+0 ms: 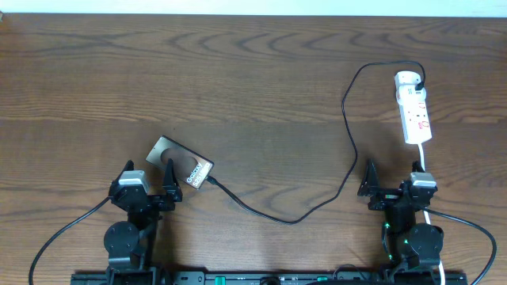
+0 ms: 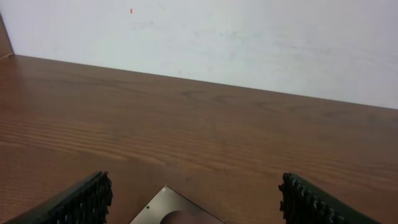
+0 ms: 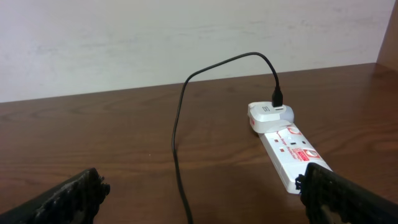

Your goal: Plug charger to phone and switch on socket

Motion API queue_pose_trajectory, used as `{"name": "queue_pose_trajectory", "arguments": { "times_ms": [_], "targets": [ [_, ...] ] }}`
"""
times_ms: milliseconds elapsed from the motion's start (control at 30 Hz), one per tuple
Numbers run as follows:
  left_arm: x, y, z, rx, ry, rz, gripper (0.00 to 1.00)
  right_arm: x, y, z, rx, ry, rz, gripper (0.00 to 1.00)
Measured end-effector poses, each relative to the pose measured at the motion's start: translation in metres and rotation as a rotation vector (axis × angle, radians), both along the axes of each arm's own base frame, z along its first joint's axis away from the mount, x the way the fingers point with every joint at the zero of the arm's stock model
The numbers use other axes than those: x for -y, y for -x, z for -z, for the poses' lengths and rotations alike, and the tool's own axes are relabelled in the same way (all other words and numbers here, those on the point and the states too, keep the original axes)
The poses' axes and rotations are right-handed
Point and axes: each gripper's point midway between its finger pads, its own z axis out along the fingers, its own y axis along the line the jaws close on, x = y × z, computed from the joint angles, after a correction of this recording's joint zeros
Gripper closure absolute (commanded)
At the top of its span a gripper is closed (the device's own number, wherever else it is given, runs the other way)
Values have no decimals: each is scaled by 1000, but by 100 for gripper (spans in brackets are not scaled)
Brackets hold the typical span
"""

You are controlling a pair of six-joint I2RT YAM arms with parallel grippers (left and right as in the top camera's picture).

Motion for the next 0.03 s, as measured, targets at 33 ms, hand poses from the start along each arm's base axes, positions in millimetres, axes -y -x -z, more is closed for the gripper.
{"name": "queue_pose_trajectory", "arguments": {
  "times_ms": [33],
  "targets": [
    [0, 0, 0, 0, 0, 0, 14, 0, 0, 0, 0, 0, 0, 1]
  ]
}}
